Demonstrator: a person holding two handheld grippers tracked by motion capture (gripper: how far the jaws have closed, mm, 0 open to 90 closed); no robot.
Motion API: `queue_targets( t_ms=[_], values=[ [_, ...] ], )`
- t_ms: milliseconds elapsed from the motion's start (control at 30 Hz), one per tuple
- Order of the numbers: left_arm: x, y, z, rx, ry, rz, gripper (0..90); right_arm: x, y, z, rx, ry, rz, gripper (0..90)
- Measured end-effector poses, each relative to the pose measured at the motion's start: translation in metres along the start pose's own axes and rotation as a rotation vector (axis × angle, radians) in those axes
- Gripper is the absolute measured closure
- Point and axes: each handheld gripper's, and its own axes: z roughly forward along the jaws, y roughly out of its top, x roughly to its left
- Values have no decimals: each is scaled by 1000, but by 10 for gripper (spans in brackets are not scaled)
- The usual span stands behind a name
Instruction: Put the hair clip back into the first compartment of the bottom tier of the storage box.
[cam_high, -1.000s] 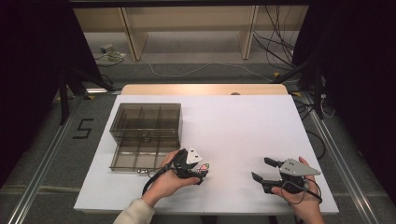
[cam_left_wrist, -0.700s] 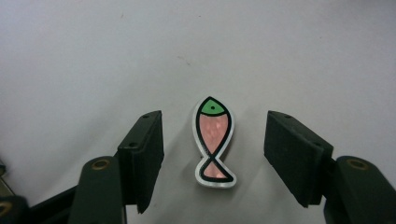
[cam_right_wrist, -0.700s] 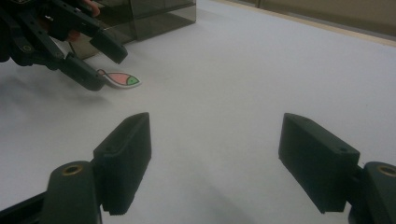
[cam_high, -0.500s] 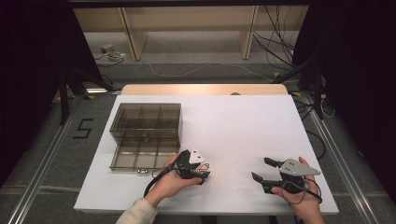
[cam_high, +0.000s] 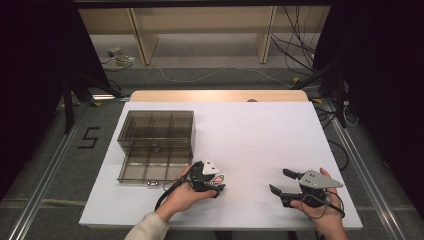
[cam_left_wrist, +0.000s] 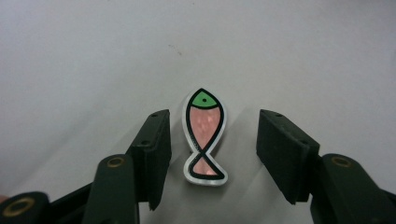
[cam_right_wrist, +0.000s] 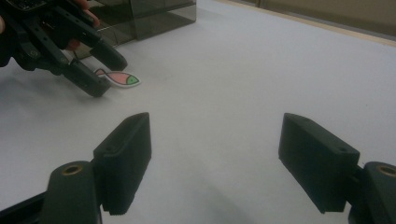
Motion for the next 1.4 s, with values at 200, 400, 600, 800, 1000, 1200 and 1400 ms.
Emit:
queue_targets(
  t_ms=[200, 400, 600, 800, 1000, 1200, 1400],
  values=[
    [-2, 0, 0, -3, -3, 2, 512, 0, 0, 0, -2, -1, 1, 260],
    [-4, 0, -1, 1, 2, 2, 544, 0, 0, 0, -1, -1, 0, 260],
    [-5, 0, -1, 1, 3, -10, 564, 0, 0, -1, -1, -2, 1, 260],
    [-6, -1, -1, 0, 13, -26, 597, 0, 0, -1, -2, -2, 2, 260],
    [-8, -1, -1, 0, 23, -29, 622, 0, 0, -1, -3, -1, 2, 260],
    [-12, -1, -2, 1, 29, -22, 710, 0, 0, -1, -4, -2, 2, 260],
    [-16, -1, -2, 1, 40, -8, 766, 0, 0, -1, -2, -2, 2, 260]
  ],
)
